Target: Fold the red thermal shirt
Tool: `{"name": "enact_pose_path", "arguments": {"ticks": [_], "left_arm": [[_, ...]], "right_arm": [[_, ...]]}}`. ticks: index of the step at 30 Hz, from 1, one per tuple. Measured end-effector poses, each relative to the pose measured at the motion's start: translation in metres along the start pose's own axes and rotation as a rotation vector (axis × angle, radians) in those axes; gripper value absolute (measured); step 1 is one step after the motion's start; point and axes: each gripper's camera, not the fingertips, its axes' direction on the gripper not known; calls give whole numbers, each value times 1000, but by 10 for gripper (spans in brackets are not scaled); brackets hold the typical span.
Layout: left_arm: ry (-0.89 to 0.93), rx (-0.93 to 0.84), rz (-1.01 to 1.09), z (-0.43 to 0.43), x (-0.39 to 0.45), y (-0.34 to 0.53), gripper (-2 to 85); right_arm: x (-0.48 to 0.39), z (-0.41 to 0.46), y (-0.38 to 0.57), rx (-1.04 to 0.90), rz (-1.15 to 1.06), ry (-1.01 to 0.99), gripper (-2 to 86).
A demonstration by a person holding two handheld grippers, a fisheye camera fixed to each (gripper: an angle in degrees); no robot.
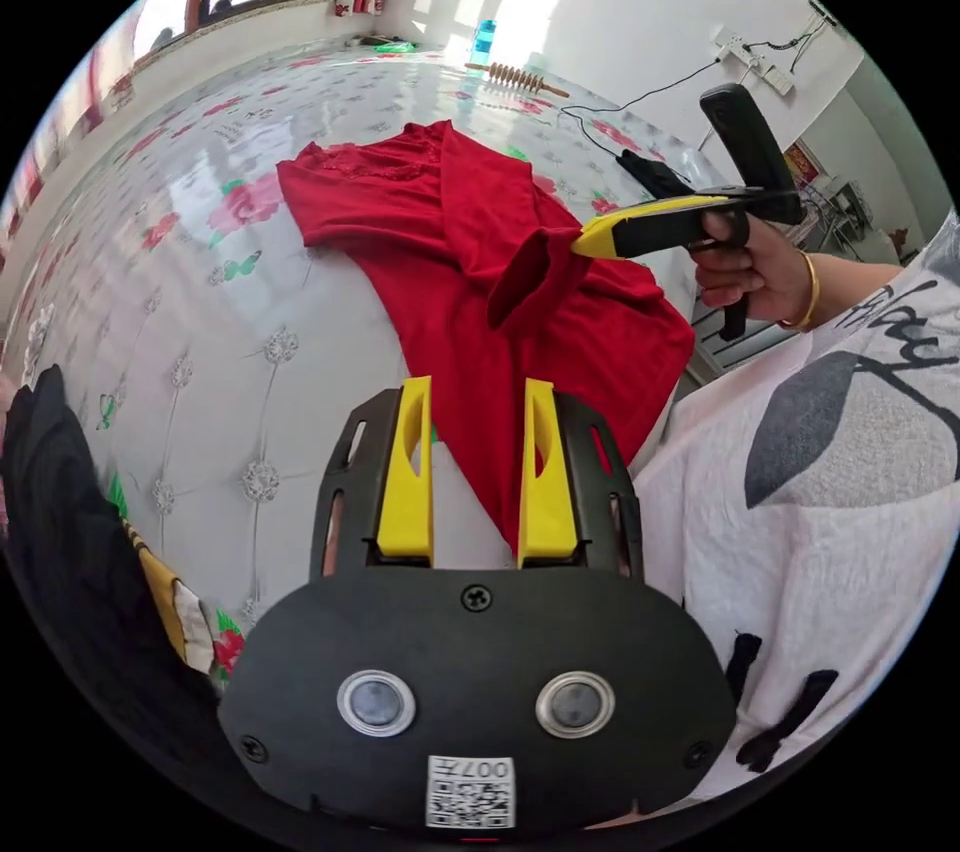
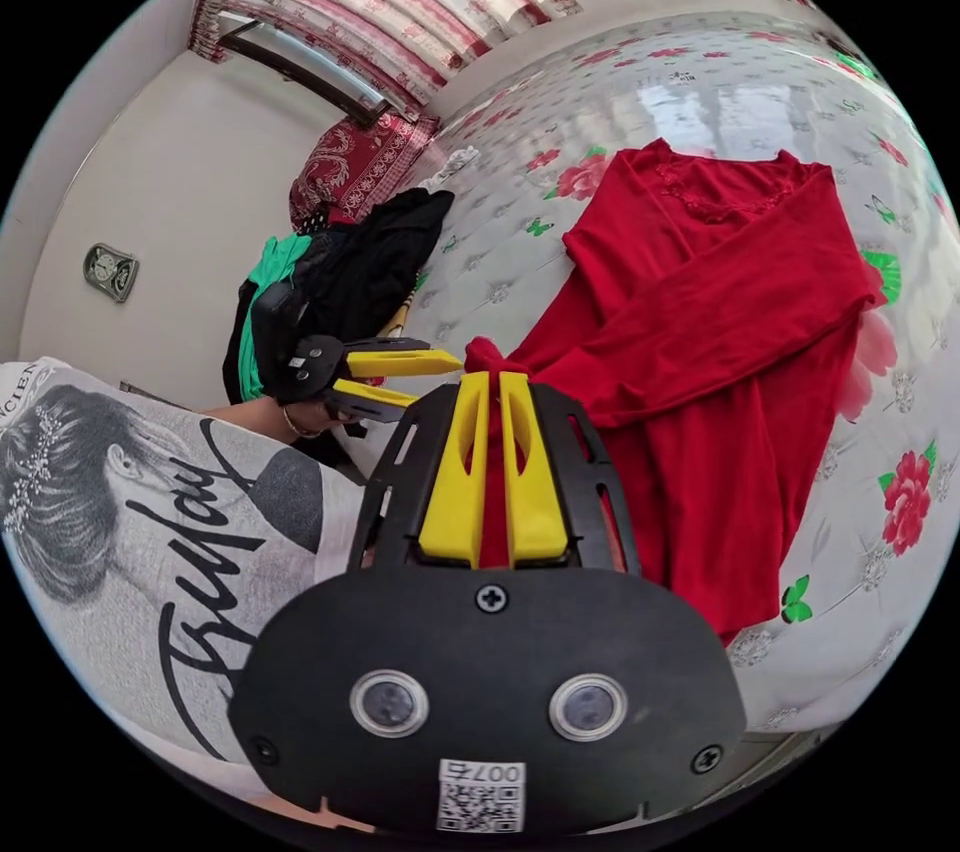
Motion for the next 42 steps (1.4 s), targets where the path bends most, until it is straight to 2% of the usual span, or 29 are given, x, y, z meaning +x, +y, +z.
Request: {"name": "enact_pose_path", "arguments": {"ticks": [3, 6, 10, 12, 16, 19, 21, 24, 28, 30, 32, 34, 36, 38, 41, 42], "left_arm": [[-25, 22, 55, 11, 15, -19, 141], [37, 11, 130, 21, 30, -37, 122], [-184, 74, 194, 2, 48, -45, 5], [-248, 101, 236, -8, 57, -42, -3], [-424, 10, 406, 13, 92, -17, -1], [-483, -109, 392, 35, 99, 3, 19], [-453, -137, 333, 32, 98, 10, 43], [-355, -135, 130, 13, 82, 17, 51], [-149, -159, -161, -5, 42, 31, 67], [-59, -168, -218, -7, 30, 33, 77], [-12, -174, -231, -5, 23, 30, 87], [34, -219, -200, 5, 22, 19, 92], [41, -270, -159, 15, 26, 10, 100], [-33, -311, -117, 19, 30, 1, 100], [-46, -347, -61, 19, 32, -7, 72], [-32, -357, -77, 20, 30, -9, 30]], "right_arm": [[-2, 3, -3, -3, -16, -4, -1], [-5, 1, -6, 17, -38, -10, -1], [-13, -4, -5, 18, -92, 49, -1], [-18, -2, -1, -4, -131, 91, 0], [-29, 31, 14, -150, -248, 196, 0], [-27, 71, 22, -334, -256, 200, 0], [-28, 80, 28, -387, -244, 197, 0], [-26, 59, 43, -311, -220, 222, 2], [19, 2, 79, -189, 34, 320, 14], [46, -24, 103, -144, 184, 358, 21], [75, -45, 133, -125, 338, 404, 26], [89, -48, 148, -128, 401, 415, 27], [97, -40, 155, -151, 411, 395, 27], [102, -18, 158, -209, 388, 344, 24], [110, 9, 161, -275, 379, 318, 17], [111, 13, 161, -284, 380, 321, 14]]}}
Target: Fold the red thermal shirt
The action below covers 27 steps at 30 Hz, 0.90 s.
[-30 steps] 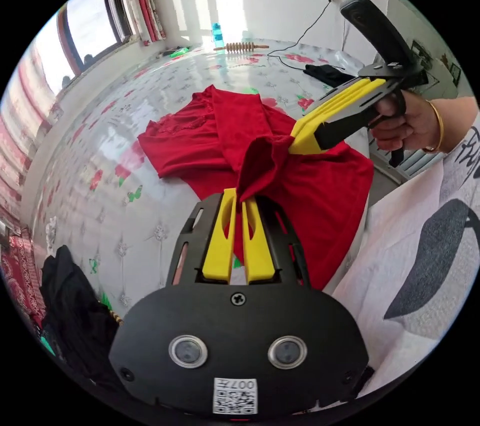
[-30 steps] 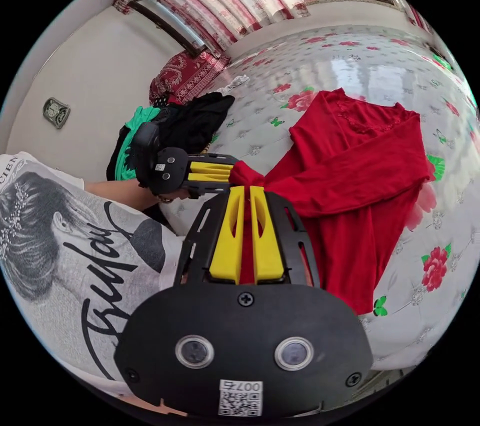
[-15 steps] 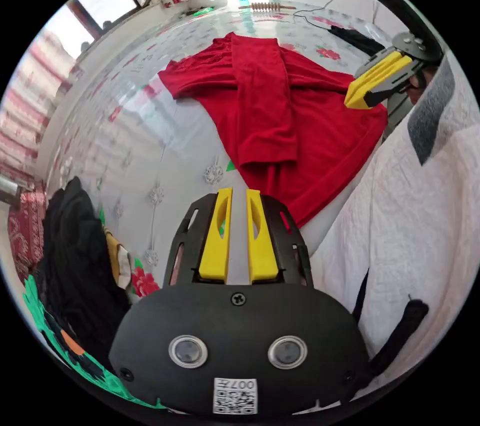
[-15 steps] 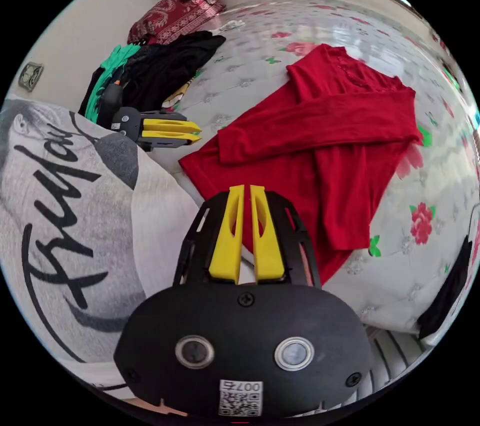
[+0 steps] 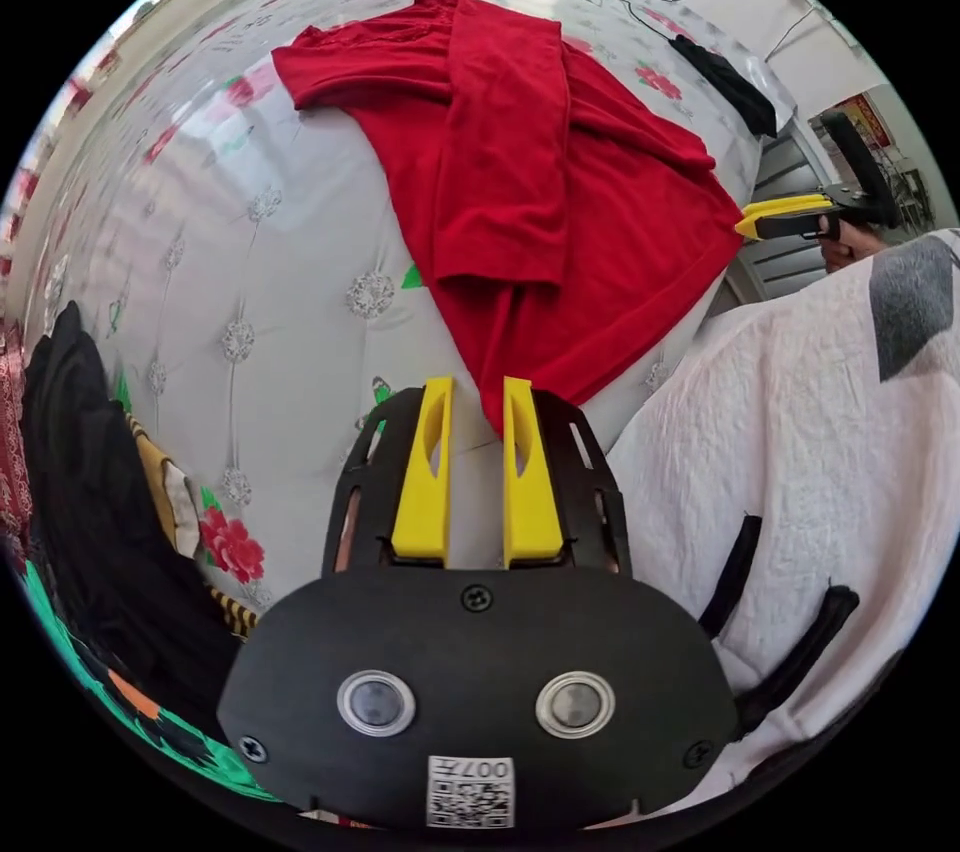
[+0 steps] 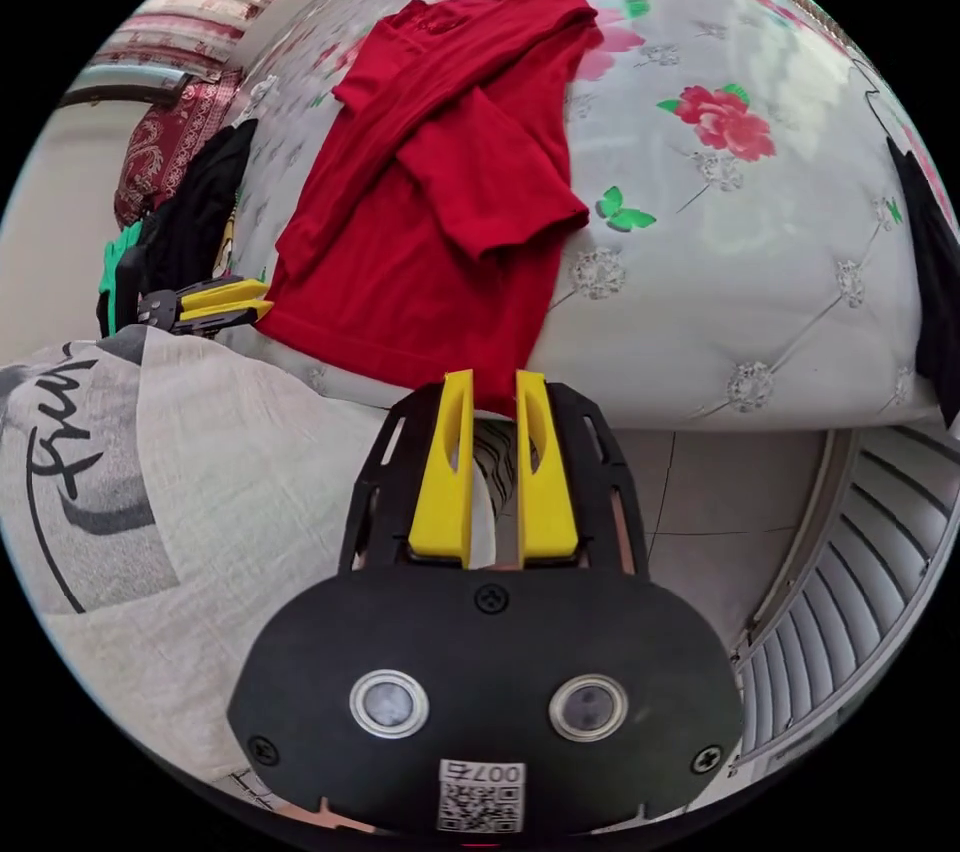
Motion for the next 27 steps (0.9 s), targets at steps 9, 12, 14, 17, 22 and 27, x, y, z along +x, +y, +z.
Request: {"name": "enact_pose_path", "arguments": {"ticks": [9, 12, 14, 17, 22, 27], "left_arm": [[322, 216, -123, -55, -60, 1, -9], [368, 301, -132, -85, -87, -11, -9], [376, 352, -164, -100, -108, -25, -9], [385, 414, -299, -112, -152, -66, -6], [351, 413, -640, -97, -213, -131, 52], [260, 400, -600, -80, -207, -123, 75]], "right_arm": [[37, -36, 2, 88, -87, -191, -1], [62, -74, -7, 231, -65, -317, -1], [80, -100, -23, 340, -59, -412, -1], [100, -115, -62, 438, -47, -438, 2], [124, -95, -138, 487, 93, -266, 25], [142, -67, -139, 461, 56, -228, 43]]}}
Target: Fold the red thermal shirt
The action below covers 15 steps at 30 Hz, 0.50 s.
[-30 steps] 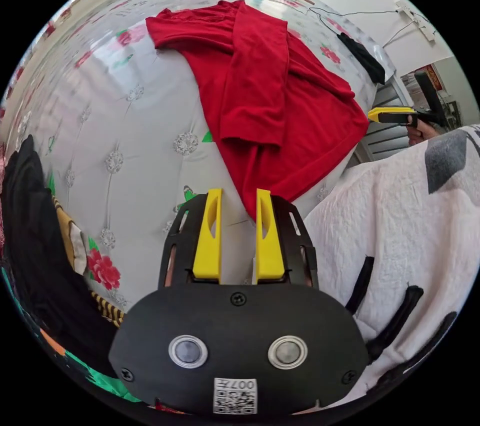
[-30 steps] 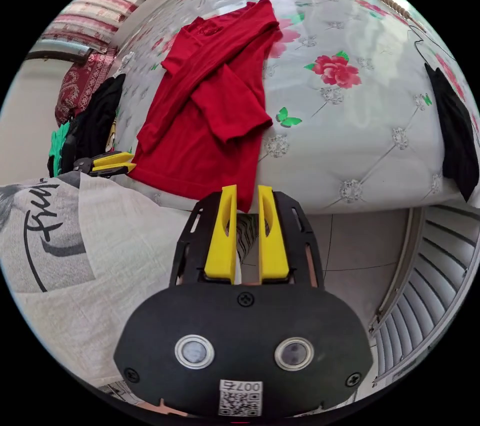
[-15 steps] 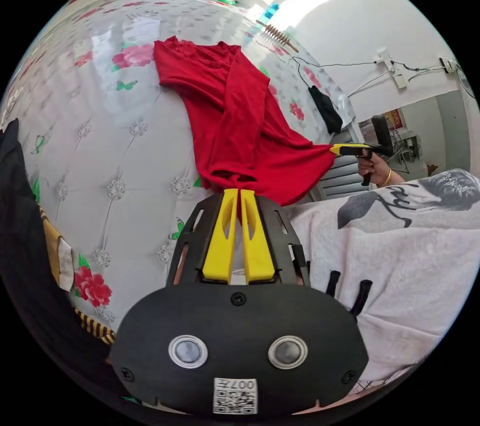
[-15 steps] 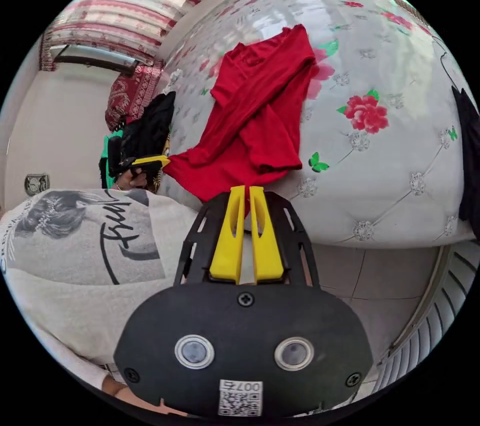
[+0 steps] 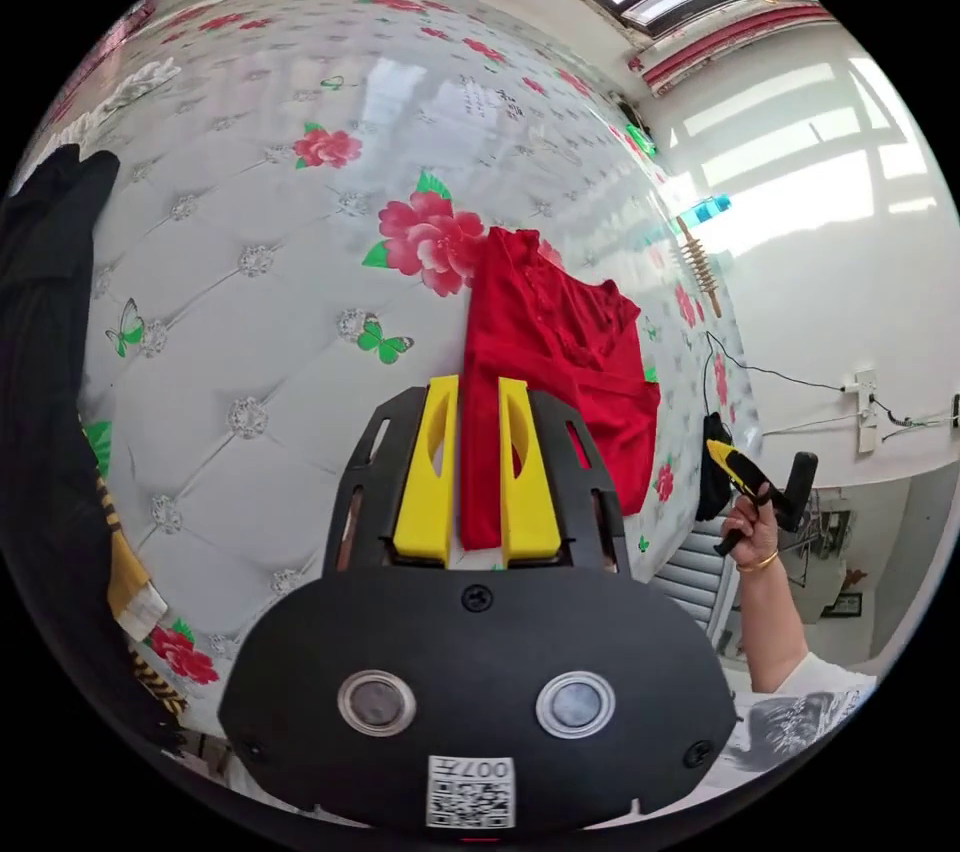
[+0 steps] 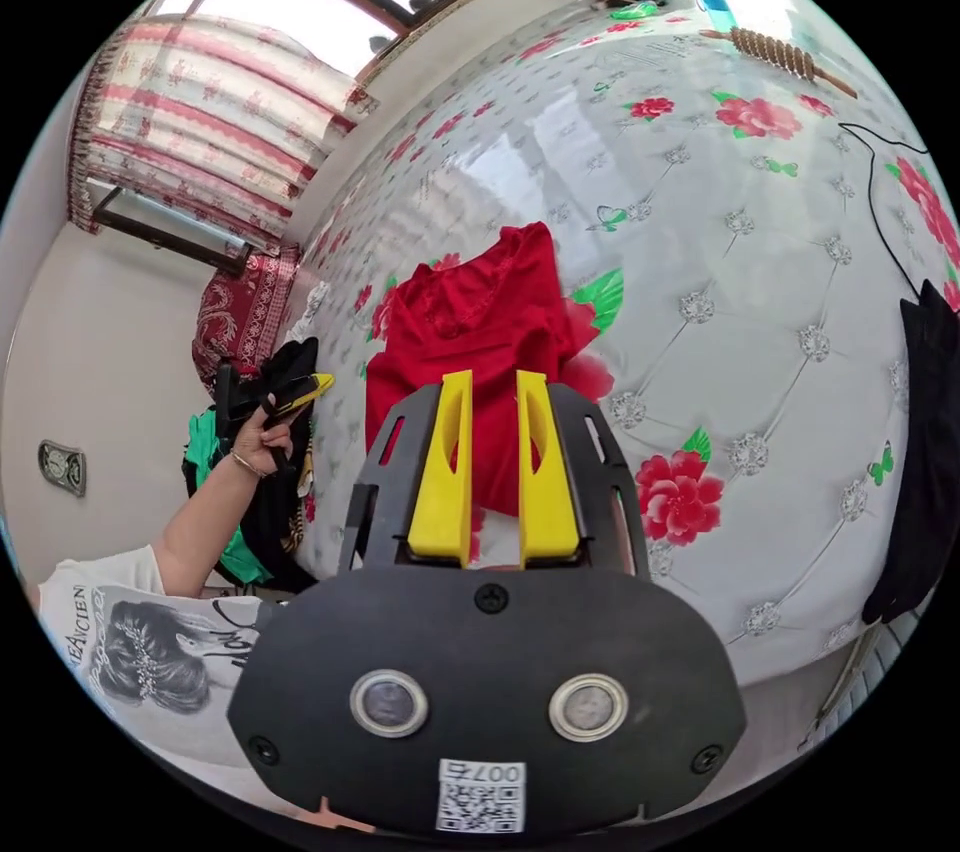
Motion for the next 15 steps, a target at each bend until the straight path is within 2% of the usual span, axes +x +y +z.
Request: {"name": "enact_pose_path", "arguments": {"ticks": [3, 8, 10, 13, 15], "left_arm": [[-36, -103, 94, 21, 2, 28, 90], [-8, -229, 186, 53, 21, 56, 103], [-138, -194, 238, 55, 32, 58, 68], [-143, -230, 303, 59, 38, 49, 4], [-153, -250, 345, 55, 38, 43, -4]], "right_arm": [[22, 17, 29, -51, -19, 48, 50], [56, 58, 51, -160, 38, -19, 51], [59, 72, 49, -187, 35, -19, 41], [57, 91, 38, -254, 9, 6, 16], [51, 88, 33, -255, -59, 16, 6]]}}
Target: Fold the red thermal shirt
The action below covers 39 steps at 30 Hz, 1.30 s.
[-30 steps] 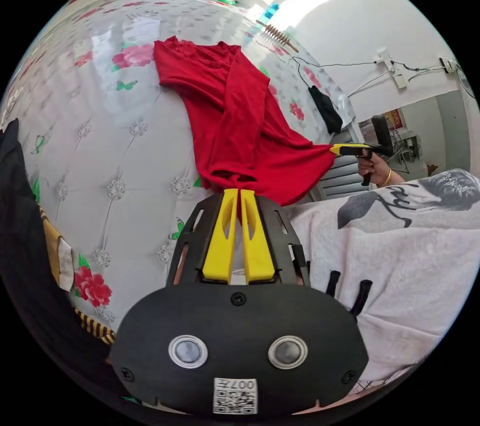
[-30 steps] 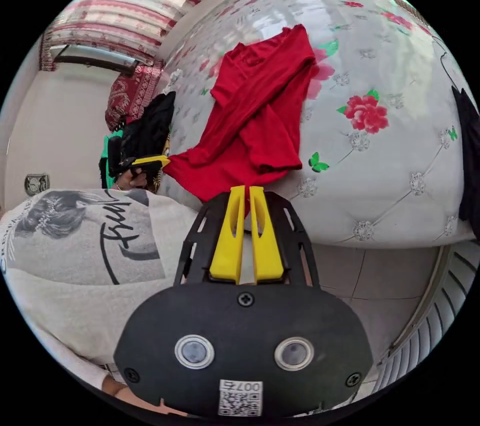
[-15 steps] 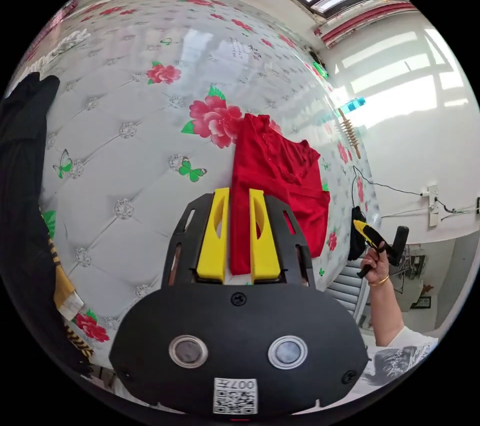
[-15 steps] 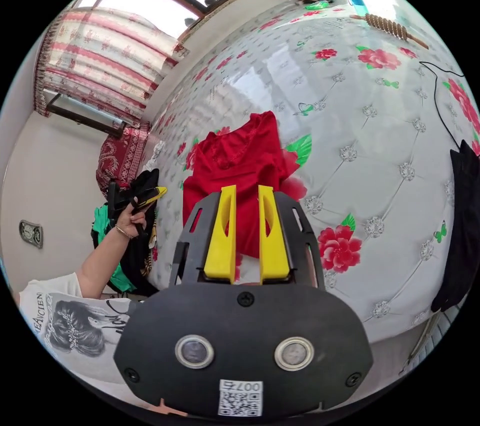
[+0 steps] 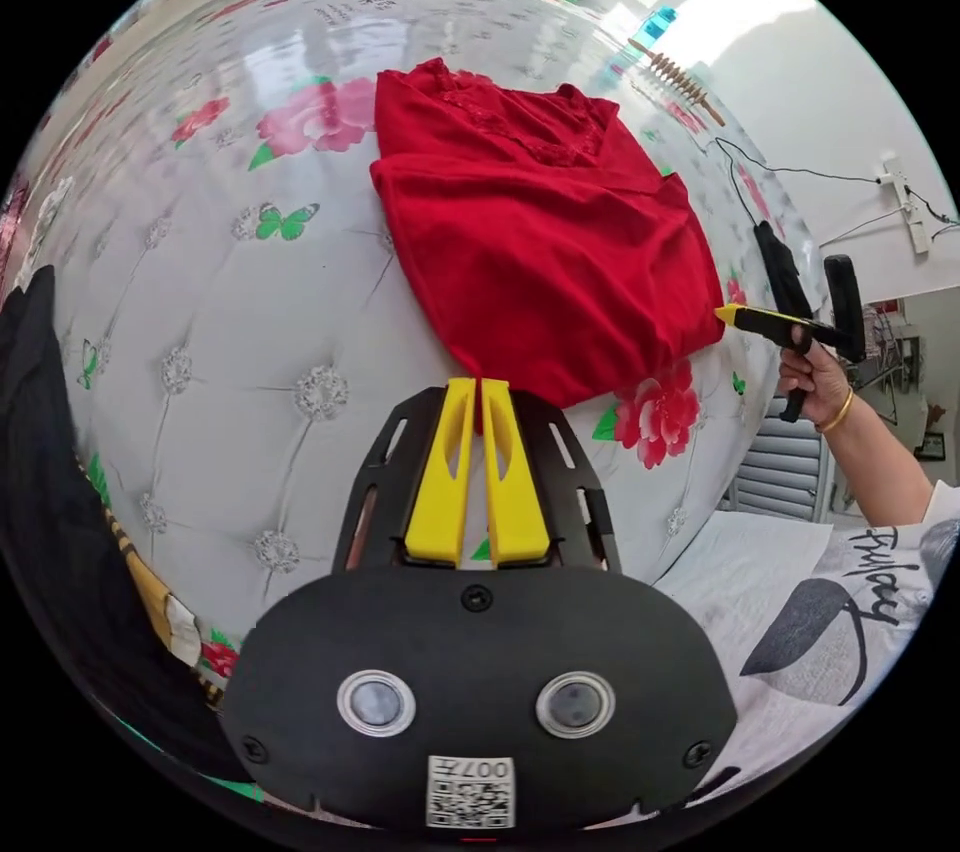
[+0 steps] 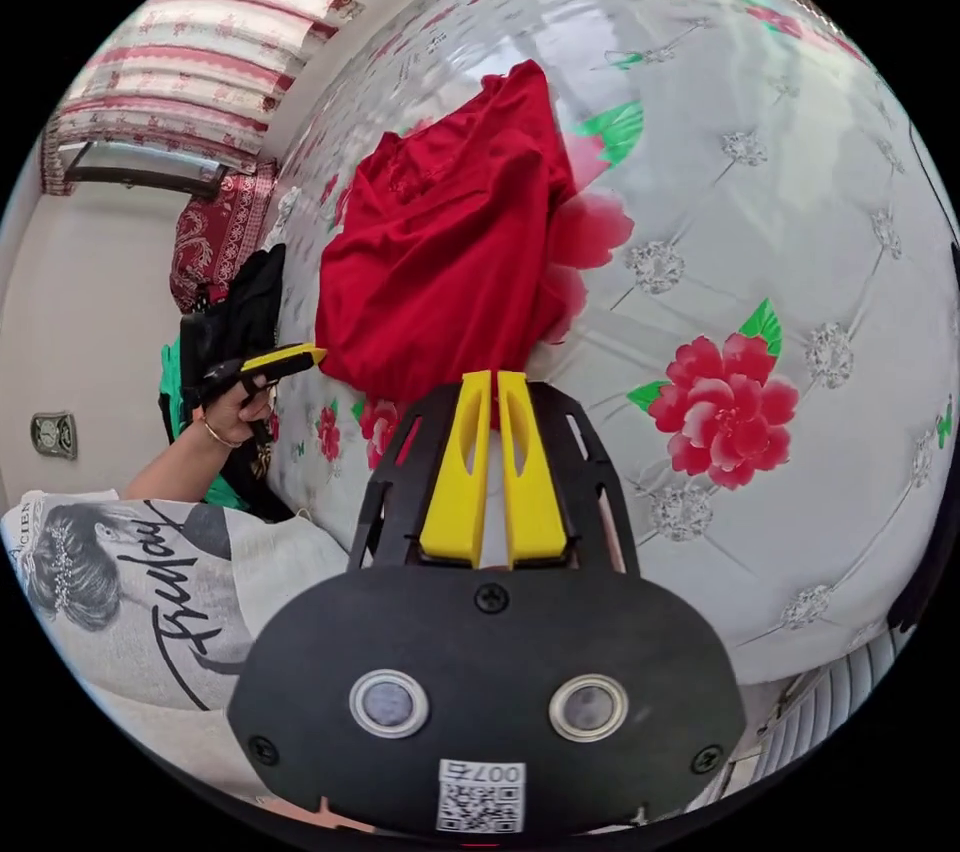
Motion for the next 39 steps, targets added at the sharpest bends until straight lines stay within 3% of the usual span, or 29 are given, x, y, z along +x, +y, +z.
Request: {"name": "enact_pose_path", "arguments": {"ticks": [6, 10, 21, 29, 34, 39], "left_arm": [[96, 199, 46, -72, -9, 44, -10], [149, 35, -12, -34, -17, 77, -10], [255, 91, -18, -70, -15, 121, -10], [197, 166, 45, -100, -25, 30, -9], [225, 179, -223, -75, -65, -71, -3], [129, 183, -435, -47, -93, -94, 52]], "right_arm": [[-6, -74, 41, 234, -99, -57, -2], [12, -36, 75, 46, -20, -74, -3], [10, -45, 133, 46, -19, -130, -3], [15, -84, 68, 138, -71, -206, -2], [37, -79, -12, 224, -41, -80, -1], [87, -52, -57, 262, 117, -114, 6]]}}
